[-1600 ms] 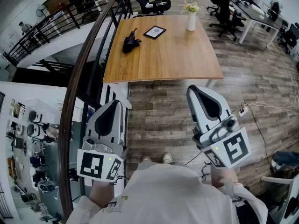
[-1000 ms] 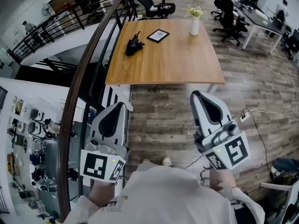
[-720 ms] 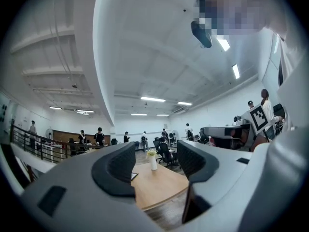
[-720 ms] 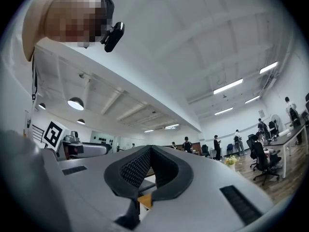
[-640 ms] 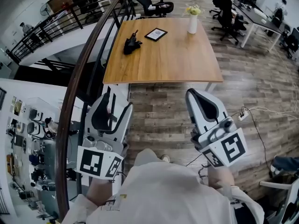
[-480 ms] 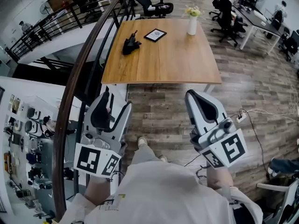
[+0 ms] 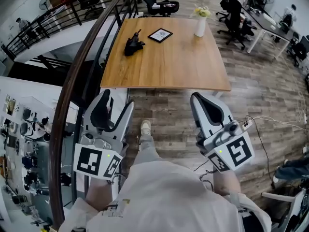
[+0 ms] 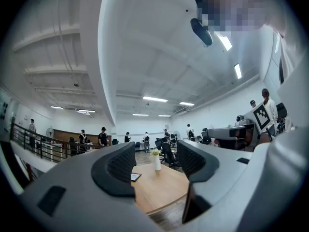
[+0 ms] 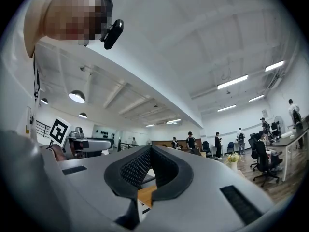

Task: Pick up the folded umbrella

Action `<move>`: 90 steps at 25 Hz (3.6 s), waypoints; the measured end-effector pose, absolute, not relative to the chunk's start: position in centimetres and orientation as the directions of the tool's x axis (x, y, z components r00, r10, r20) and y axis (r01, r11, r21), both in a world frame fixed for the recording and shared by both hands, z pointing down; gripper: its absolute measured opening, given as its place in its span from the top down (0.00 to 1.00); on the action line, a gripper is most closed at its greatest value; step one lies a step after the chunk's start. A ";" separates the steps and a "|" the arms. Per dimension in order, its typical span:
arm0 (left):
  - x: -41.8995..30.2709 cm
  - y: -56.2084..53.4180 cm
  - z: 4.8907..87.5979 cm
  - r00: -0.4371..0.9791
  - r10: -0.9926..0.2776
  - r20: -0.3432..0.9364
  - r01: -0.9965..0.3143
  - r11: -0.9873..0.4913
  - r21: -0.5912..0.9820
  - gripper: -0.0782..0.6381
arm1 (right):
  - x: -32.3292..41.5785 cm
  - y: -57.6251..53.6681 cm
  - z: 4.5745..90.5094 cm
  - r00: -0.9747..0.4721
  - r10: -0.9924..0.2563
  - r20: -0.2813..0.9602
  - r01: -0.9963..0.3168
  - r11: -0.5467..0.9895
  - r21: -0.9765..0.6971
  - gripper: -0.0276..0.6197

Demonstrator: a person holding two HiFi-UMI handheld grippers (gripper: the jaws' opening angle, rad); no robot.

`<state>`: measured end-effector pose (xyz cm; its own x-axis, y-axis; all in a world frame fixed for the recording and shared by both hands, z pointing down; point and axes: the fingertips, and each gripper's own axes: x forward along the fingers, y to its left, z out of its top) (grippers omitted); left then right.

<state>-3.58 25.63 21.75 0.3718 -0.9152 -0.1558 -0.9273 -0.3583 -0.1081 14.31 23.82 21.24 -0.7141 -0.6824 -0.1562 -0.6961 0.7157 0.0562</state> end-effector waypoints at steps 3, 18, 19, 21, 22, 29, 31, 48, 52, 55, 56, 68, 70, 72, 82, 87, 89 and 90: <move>-5.2 22.6 21.8 0.359 -0.918 -0.169 -0.933 -0.347 -0.094 0.51 | 13.3 21.0 21.9 -0.708 -0.692 -0.140 -0.704 0.708 0.063 0.91; -13.3 2.8 22.3 0.369 -0.926 -0.077 -0.921 -0.354 -0.165 0.51 | 5.2 2.2 21.4 -0.724 -0.688 -0.048 -0.688 0.725 -0.020 0.91; -13.9 1.2 22.4 0.370 -0.927 -0.063 -0.919 -0.355 -0.170 0.51 | 4.7 0.8 21.3 -0.724 -0.688 -0.044 -0.687 0.725 -0.035 0.91; -15.1 -2.0 22.6 0.365 -0.930 -0.033 -0.916 -0.353 -0.189 0.51 | 3.4 -2.0 21.1 -0.721 -0.692 -0.035 -0.690 0.722 -0.056 0.91; -15.7 -3.5 22.7 0.363 -0.931 -0.018 -0.914 -0.353 -0.201 0.51 | 2.8 -3.4 21.1 -0.718 -0.695 -0.031 -0.693 0.718 -0.065 0.91; -19.8 -14.6 24.7 0.374 -0.925 0.071 -0.901 -0.380 -0.209 0.50 | -1.7 -14.1 22.5 -0.704 -0.711 0.005 -0.708 0.700 -0.094 0.91; -20.5 -17.1 25.7 0.381 -0.920 0.098 -0.894 -0.393 -0.214 0.50 | -2.6 -16.6 23.4 -0.693 -0.720 0.020 -0.719 0.689 -0.094 0.91; -22.3 -26.7 34.3 0.420 -0.856 0.300 -0.856 -0.484 -0.182 0.50 | -6.0 -28.5 31.2 -0.657 -0.732 0.179 -0.753 0.648 -0.111 0.91; -21.9 -28.3 35.1 0.392 -0.863 0.318 -0.869 -0.461 -0.181 0.50 | -5.2 -30.5 32.0 -0.659 -0.726 0.198 -0.752 0.647 -0.129 0.91; -21.7 -29.7 35.7 0.370 -0.864 0.340 -0.877 -0.446 -0.177 0.50 | -4.6 -32.2 33.2 -0.659 -0.716 0.230 -0.751 0.644 -0.147 0.91; -21.6 -30.3 36.1 0.364 -0.863 0.349 -0.881 -0.441 -0.171 0.50 | -4.4 -32.8 33.7 -0.659 -0.712 0.241 -0.750 0.644 -0.148 0.91; -21.2 -39.7 46.6 0.321 -0.797 0.512 -0.918 -0.395 -0.040 0.50 | -3.1 -38.5 41.3 -0.678 -0.650 0.343 -0.727 0.662 -0.184 0.91; -21.1 -41.3 48.9 0.312 -0.777 0.547 -0.920 -0.391 -0.029 0.50 | -2.9 -39.3 42.7 -0.677 -0.640 0.365 -0.725 0.667 -0.174 0.91; -21.1 -42.6 51.5 0.305 -0.751 0.586 -0.922 -0.387 -0.015 0.50 | -2.8 -39.9 44.1 -0.673 -0.629 0.390 -0.723 0.670 -0.167 0.91; -21.7 -46.7 62.3 0.310 -0.613 0.727 -0.948 -0.257 0.187 0.48 | -3.2 -41.6 50.2 -0.675 -0.578 0.459 -0.717 0.661 -0.222 0.91; -22.1 -47.3 66.7 0.287 -0.574 0.767 -0.958 -0.185 0.220 0.45 | -3.4 -41.2 52.4 -0.675 -0.546 0.496 -0.711 0.661 -0.241 0.91; -22.2 -47.3 68.0 0.265 -0.548 0.794 -0.963 -0.187 0.193 0.44 | -3.4 -41.0 53.0 -0.672 -0.539 0.507 -0.714 0.654 -0.251 0.91; -22.2 -47.1 68.7 0.252 -0.530 0.810 -0.966 -0.191 0.176 0.43 | -3.3 -40.9 53.3 -0.671 -0.537 0.511 -0.715 0.651 -0.255 0.91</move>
<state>-22.20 -47.10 68.68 0.2522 -0.5300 0.8096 -0.9657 -0.1912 0.1757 -3.34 -40.93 53.28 -0.6712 -0.5370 0.5110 -0.7150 0.6508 -0.2552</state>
